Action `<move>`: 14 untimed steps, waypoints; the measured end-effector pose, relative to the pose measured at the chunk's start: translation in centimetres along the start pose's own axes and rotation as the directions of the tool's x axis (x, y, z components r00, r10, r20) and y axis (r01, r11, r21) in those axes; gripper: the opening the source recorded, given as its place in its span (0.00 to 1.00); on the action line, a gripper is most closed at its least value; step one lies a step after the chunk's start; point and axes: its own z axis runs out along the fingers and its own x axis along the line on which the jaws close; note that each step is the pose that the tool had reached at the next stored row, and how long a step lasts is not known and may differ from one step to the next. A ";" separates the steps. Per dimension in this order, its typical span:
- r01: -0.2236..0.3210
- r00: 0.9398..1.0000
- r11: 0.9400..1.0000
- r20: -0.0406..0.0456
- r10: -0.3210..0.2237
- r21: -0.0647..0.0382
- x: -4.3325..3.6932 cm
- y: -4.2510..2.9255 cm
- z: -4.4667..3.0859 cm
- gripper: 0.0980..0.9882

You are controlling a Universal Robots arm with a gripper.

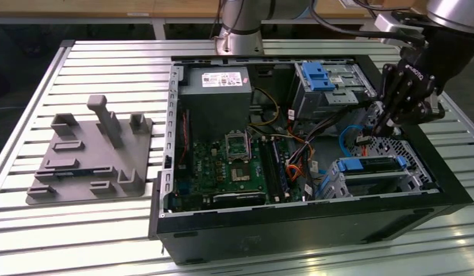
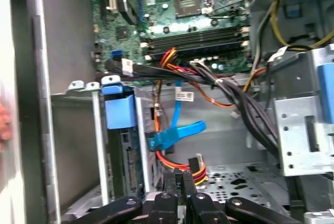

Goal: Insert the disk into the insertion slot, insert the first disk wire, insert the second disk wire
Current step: 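Insert the first disk wire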

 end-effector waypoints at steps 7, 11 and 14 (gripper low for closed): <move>0.005 1.000 1.000 0.018 -0.005 0.000 1.23 0.20 0.02 0.07; 0.023 1.000 1.000 0.017 -0.023 0.004 1.49 0.43 0.04 0.07; 0.075 0.997 0.997 0.015 -0.076 0.023 1.91 0.45 0.05 0.07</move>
